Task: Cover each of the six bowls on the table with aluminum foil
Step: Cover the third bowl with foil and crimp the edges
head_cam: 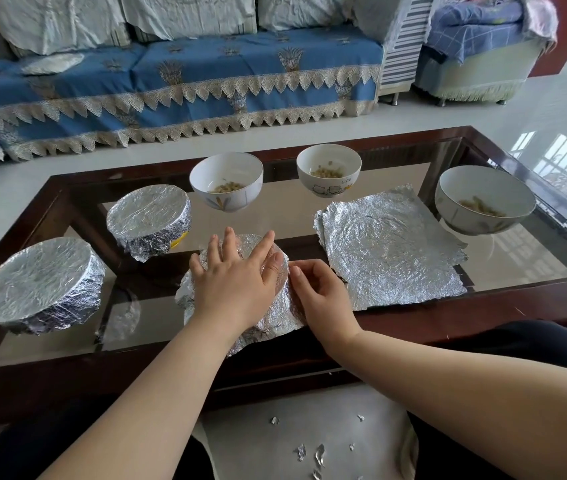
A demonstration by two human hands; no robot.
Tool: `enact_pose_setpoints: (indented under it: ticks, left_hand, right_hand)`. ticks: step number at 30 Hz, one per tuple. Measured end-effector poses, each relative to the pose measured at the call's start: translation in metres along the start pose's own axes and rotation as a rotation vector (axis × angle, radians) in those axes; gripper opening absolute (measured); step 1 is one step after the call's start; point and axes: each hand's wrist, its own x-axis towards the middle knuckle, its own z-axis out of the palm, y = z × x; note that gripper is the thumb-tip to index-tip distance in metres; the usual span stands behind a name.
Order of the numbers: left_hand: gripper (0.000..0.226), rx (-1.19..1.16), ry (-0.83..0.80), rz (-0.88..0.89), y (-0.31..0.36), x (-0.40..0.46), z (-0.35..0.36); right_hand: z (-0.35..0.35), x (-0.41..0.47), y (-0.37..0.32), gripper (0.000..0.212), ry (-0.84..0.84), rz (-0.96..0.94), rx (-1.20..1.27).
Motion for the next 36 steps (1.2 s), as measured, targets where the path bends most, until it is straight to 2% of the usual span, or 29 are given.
enact_pose_setpoints:
  ticks: [6,8,12,20,24,32,36]
  left_hand:
    - [0.057,-0.005,-0.016,-0.002,0.0,0.0,-0.001]
    - [0.059,-0.005,-0.028,0.001,0.0,0.001,-0.001]
    - [0.064,-0.019,-0.068,0.014,-0.002,0.002,-0.003]
    - [0.064,0.018,-0.045,0.02,-0.002,0.002,0.001]
    - [0.066,0.027,-0.048,0.018,-0.001,0.002,0.001]
    - [0.084,0.014,-0.143,0.029,-0.003,0.003,-0.005]
    - [0.086,-0.004,-0.139,0.023,-0.002,0.002,-0.006]
  right_hand:
    - [-0.003,-0.001,-0.006,0.013,0.035,0.022,0.127]
    - [-0.005,-0.002,-0.006,0.009,0.009,0.039,0.104]
    - [-0.005,-0.004,-0.004,0.015,-0.03,0.077,0.09]
    - [0.001,-0.001,-0.004,0.006,0.043,0.058,0.033]
    - [0.005,0.001,-0.003,0.009,0.074,0.062,0.04]
    - [0.009,0.004,-0.003,0.01,0.111,0.062,0.018]
    - [0.012,0.004,-0.002,0.02,0.118,0.06,0.015]
